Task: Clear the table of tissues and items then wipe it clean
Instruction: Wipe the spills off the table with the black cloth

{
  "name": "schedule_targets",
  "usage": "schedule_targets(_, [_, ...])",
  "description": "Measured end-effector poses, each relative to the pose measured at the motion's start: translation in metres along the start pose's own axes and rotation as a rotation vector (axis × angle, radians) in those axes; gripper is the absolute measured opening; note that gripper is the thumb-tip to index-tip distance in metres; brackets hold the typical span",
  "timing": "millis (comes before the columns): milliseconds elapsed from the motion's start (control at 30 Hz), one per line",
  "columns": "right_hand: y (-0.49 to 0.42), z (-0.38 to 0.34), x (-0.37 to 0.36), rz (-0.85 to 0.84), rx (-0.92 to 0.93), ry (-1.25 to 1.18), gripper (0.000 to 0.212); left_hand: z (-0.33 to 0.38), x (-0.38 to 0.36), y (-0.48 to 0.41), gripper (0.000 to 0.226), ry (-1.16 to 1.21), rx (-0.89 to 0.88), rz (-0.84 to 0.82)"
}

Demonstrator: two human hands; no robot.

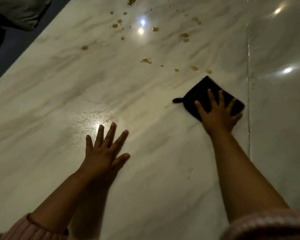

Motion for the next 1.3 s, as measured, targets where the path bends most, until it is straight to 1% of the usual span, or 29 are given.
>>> schedule_targets(67, [-0.041,-0.011,0.018,0.001,-0.072,-0.016,0.076,0.0,0.0,0.0,0.069,-0.001,0.013,0.012])
schedule_targets(167, [-0.072,-0.064,0.026,0.022,-0.035,-0.054,0.073,0.001,0.0,0.003,0.068,0.011,0.016,0.029])
schedule_targets(200, [-0.071,-0.085,0.021,0.024,0.021,-0.044,0.072,0.001,0.0,0.003,0.068,0.017,0.016,0.034])
schedule_targets(267, [-0.048,-0.12,0.003,0.019,0.208,0.015,0.068,0.002,0.002,0.003,0.068,0.022,0.013,0.035])
schedule_targets(333, [-0.011,-0.128,-0.019,0.028,0.39,0.078,0.066,0.003,0.002,0.004,0.067,0.016,0.007,0.024])
schedule_targets(367, [0.006,-0.12,-0.027,0.043,0.429,0.104,0.066,0.002,0.001,0.004,0.067,0.022,0.006,0.024])
schedule_targets(400, [0.016,-0.107,-0.03,0.061,0.416,0.126,0.066,0.002,0.0,0.003,0.066,0.034,0.002,0.029])
schedule_targets(433, [0.019,-0.092,-0.029,0.075,0.364,0.136,0.066,0.001,0.001,0.003,0.065,0.047,-0.003,0.033])
schedule_targets(533, [-0.011,-0.066,-0.007,0.06,0.133,0.089,0.068,0.001,-0.001,0.001,0.064,0.055,-0.025,0.037])
schedule_targets(600, [-0.047,-0.078,0.009,0.036,0.021,0.032,0.07,0.0,-0.002,0.002,0.064,0.077,-0.038,0.032])
schedule_targets(667, [-0.08,-0.112,0.019,0.031,0.018,0.004,0.07,0.001,0.0,0.002,0.062,0.066,-0.033,0.027])
schedule_targets(767, [-0.096,-0.189,0.012,0.021,0.171,0.042,0.067,0.0,0.001,0.001,0.065,0.089,-0.052,0.0])
schedule_targets(833, [-0.073,-0.237,-0.005,0.014,0.325,0.084,0.065,-0.005,0.008,0.005,0.068,0.174,-0.109,0.013])
schedule_targets(867, [-0.053,-0.254,-0.016,0.003,0.413,0.09,0.063,-0.011,0.012,0.01,0.068,0.25,-0.12,0.043])
schedule_targets(900, [-0.029,-0.266,-0.03,-0.001,0.504,0.096,0.062,-0.02,0.015,0.017,0.068,0.317,-0.115,0.108])
schedule_targets(967, [0.024,-0.27,-0.055,0.002,0.653,0.116,0.06,-0.042,0.019,0.034,0.073,0.367,-0.06,0.242])
schedule_targets(1000, [0.051,-0.265,-0.065,-0.006,0.712,0.136,0.059,-0.056,0.019,0.044,0.073,0.377,-0.02,0.276])
schedule_targets(1067, [0.095,-0.245,-0.08,-0.036,0.804,0.187,0.059,-0.089,0.014,0.065,0.069,0.383,0.079,0.292])
schedule_targets(1133, [0.117,-0.219,-0.085,-0.054,0.856,0.235,0.06,-0.123,0.004,0.085,0.07,0.373,0.185,0.284])
schedule_targets(1200, [0.114,-0.204,-0.081,-0.034,0.821,0.249,0.064,-0.159,-0.006,0.108,0.073,0.355,0.285,0.288])
schedule_targets(1300, [0.083,-0.21,-0.071,0.033,0.586,0.235,0.068,-0.208,-0.018,0.137,0.074,0.369,0.383,0.271])
Point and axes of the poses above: each hand's wrist, its own y-axis away from the middle knuckle, its own x-axis out of the back of the hand, z = x × y, the point moved 2 cm from there along -y, towards the middle knuckle, and after that the axes turned 12 degrees about -z, right-handed, at the moved point
